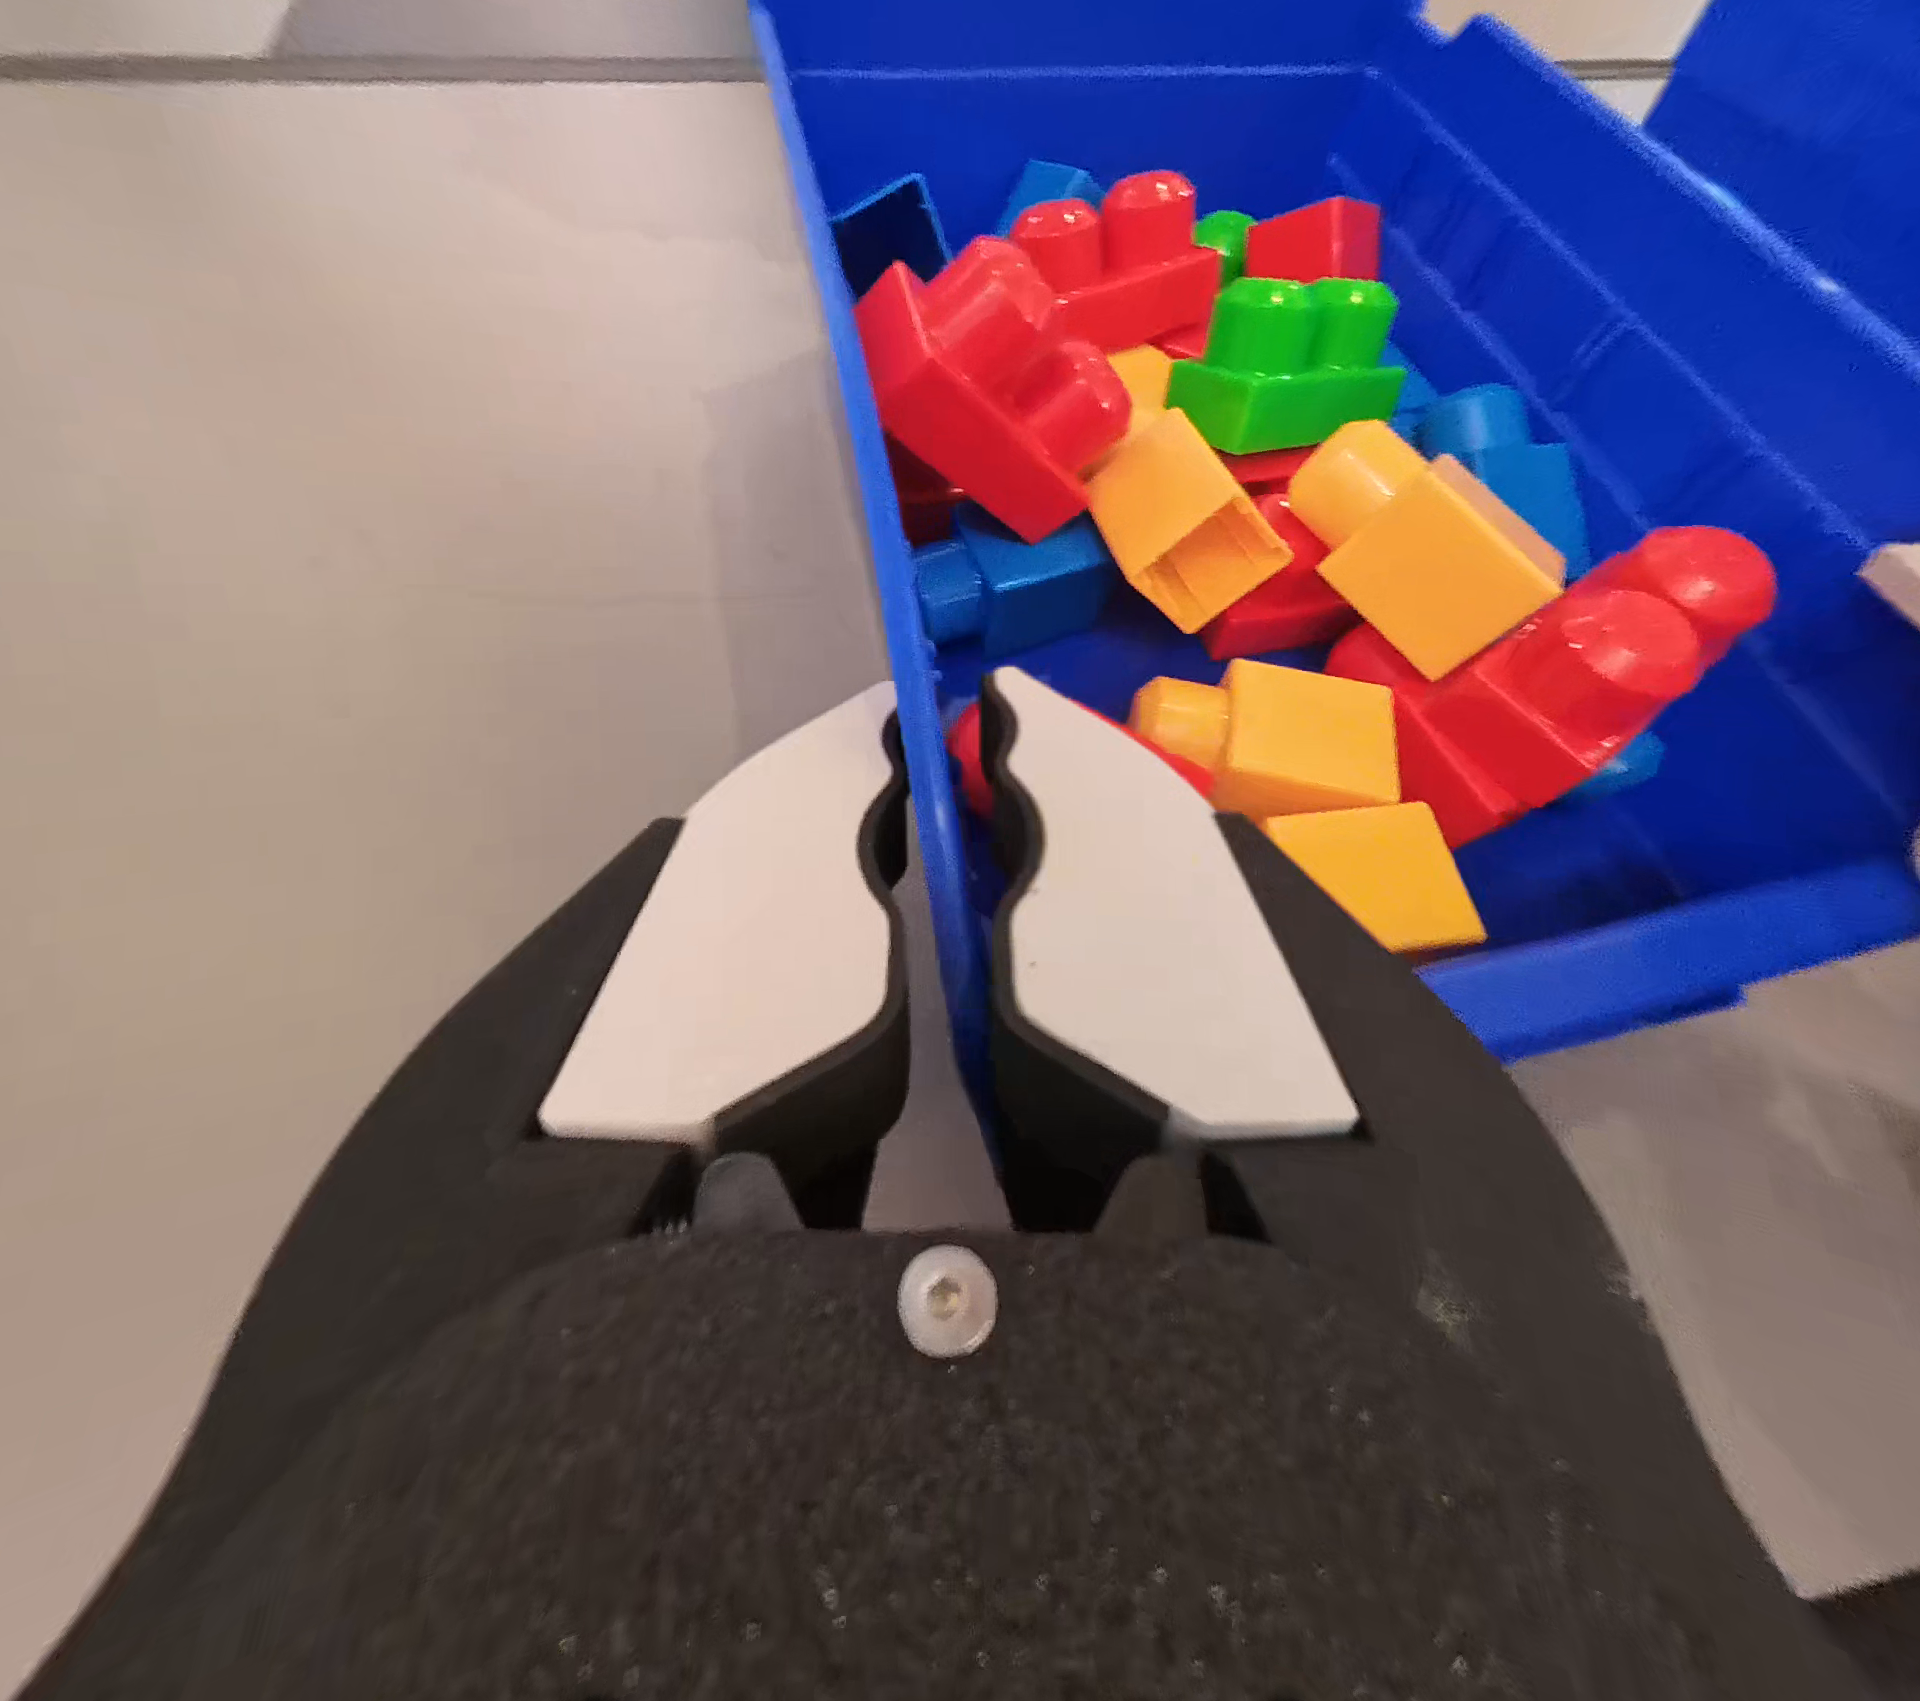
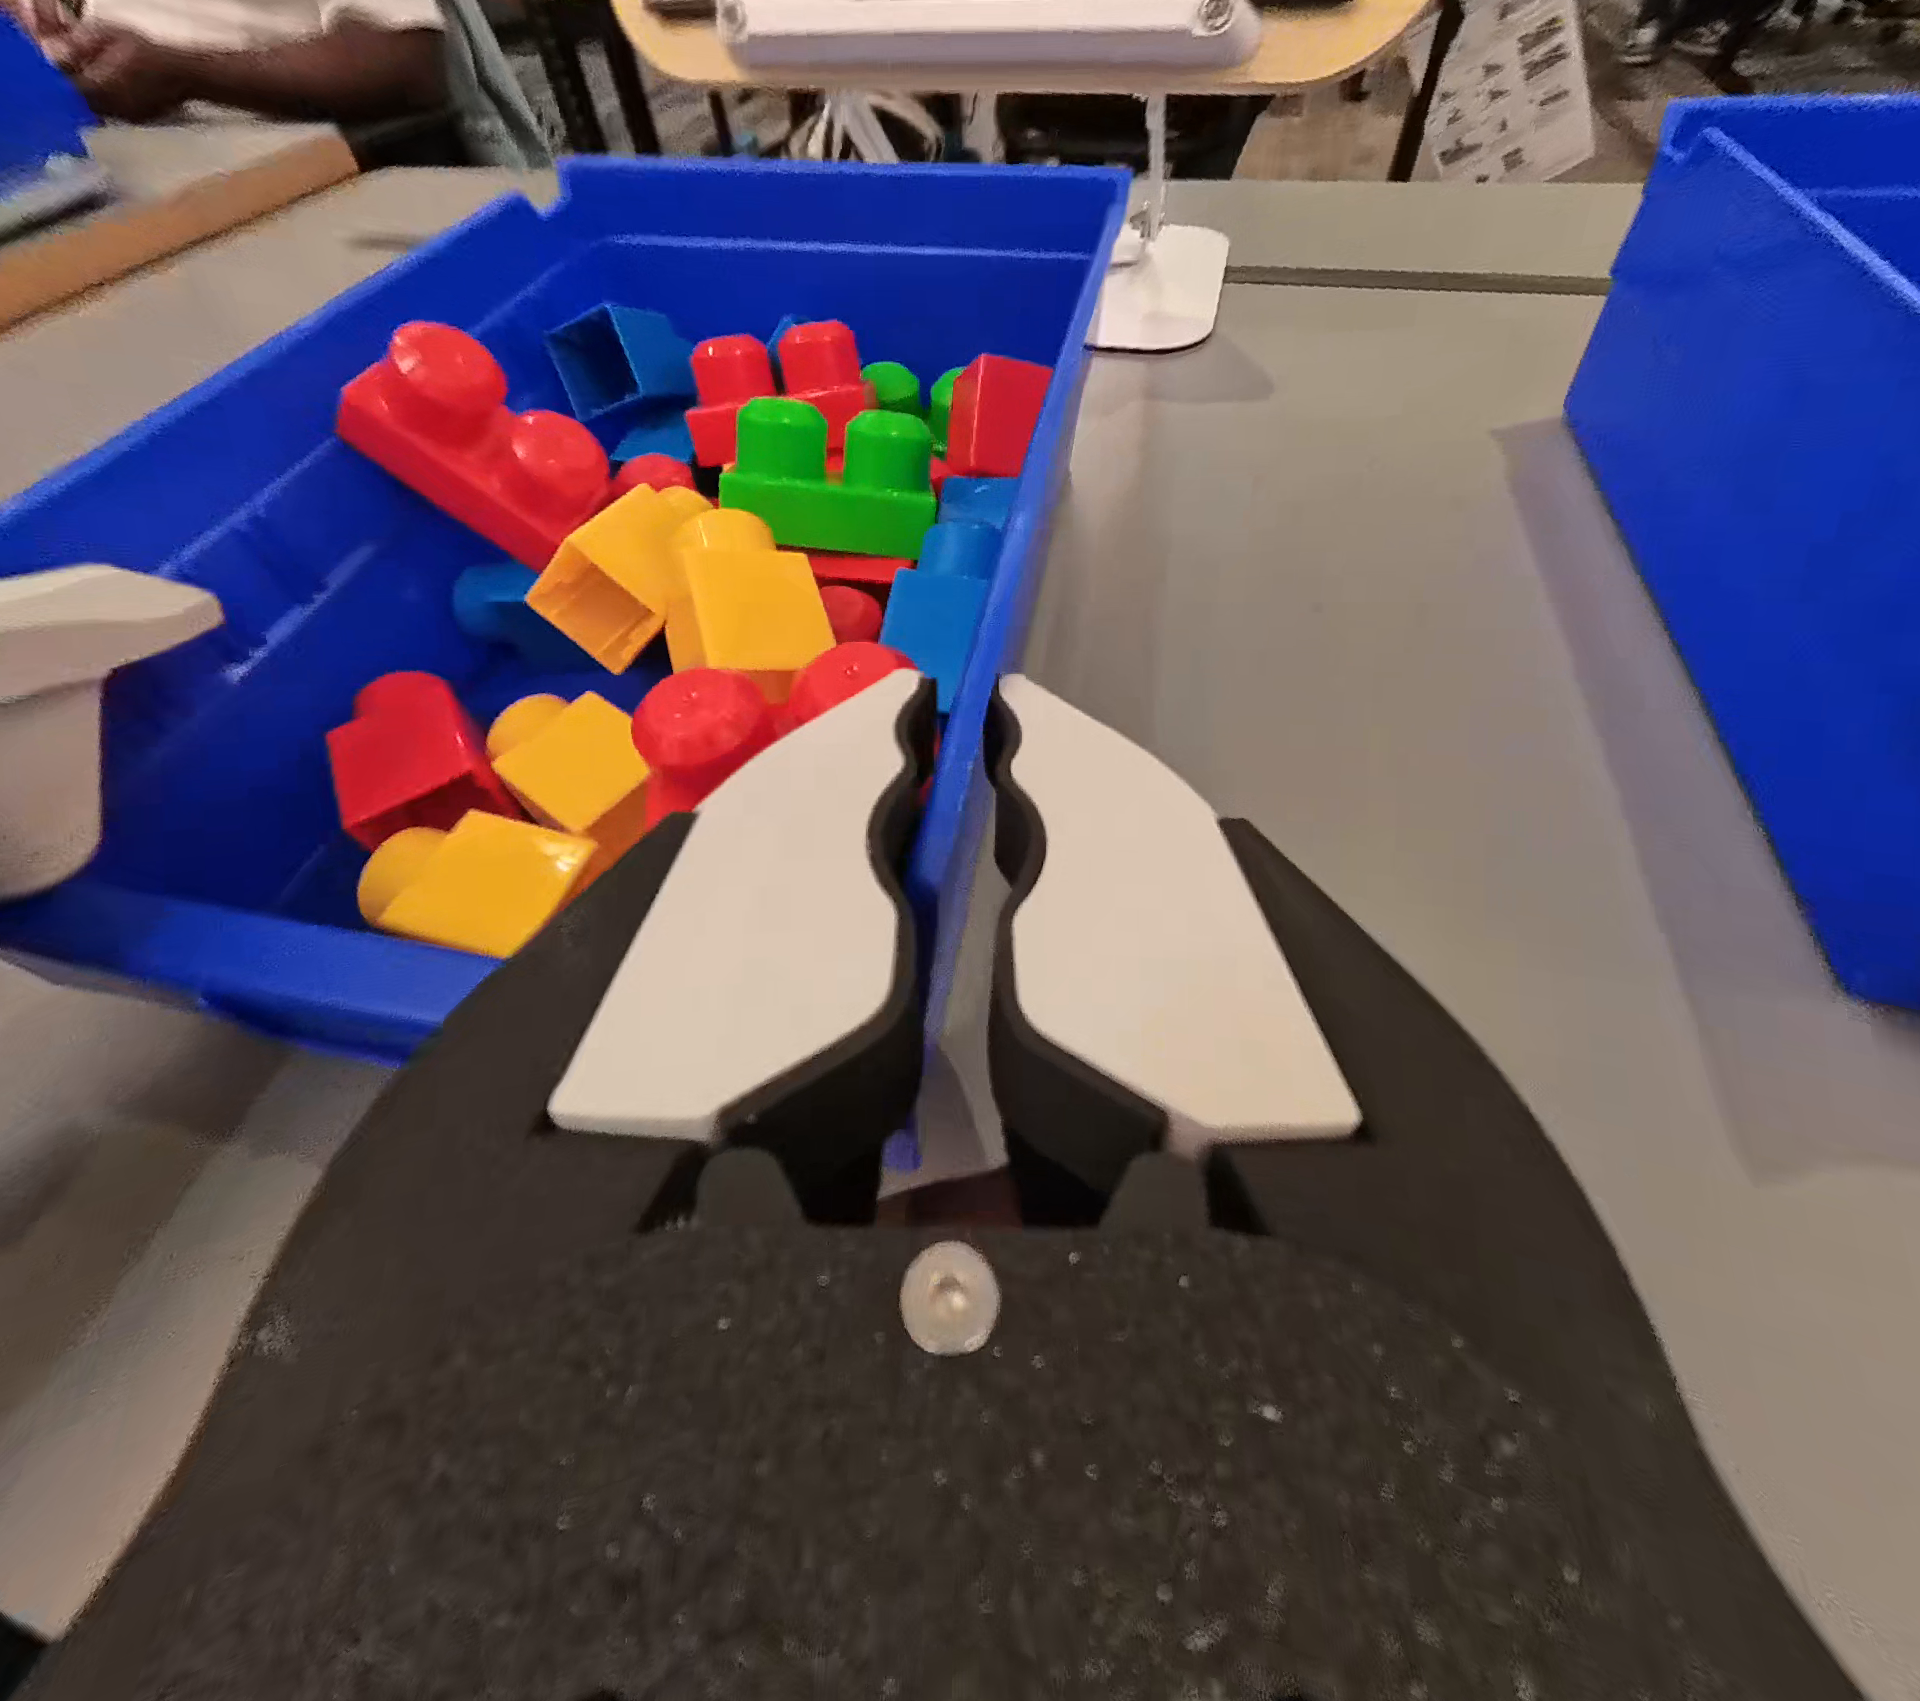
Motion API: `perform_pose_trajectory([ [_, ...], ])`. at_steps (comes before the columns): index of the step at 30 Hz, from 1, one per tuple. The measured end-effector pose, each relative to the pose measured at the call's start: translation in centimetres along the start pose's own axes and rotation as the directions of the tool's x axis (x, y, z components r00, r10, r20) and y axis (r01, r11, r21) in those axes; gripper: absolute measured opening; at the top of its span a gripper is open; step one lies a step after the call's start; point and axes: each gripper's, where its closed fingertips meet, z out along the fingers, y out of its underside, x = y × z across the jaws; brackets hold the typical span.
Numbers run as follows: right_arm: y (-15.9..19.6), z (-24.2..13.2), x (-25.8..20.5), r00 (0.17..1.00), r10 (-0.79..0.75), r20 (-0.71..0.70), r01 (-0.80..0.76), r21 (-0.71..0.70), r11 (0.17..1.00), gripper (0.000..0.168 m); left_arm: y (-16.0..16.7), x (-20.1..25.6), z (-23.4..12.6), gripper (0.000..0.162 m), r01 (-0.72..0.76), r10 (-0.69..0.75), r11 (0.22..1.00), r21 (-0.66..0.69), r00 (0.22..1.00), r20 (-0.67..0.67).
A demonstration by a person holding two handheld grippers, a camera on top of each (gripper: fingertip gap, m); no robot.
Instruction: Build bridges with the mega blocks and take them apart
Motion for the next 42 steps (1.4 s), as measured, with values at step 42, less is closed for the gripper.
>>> perform_pose_trajectory([
  [42,-1.2,9.4,-25.9,0.896,-0.043,0.442,0.129,-0.166,0.978,0.038,-2.2,-29.6,-0.6,0.033,0.169,-0.182,0.98,0.102,0.974,0.133],
])
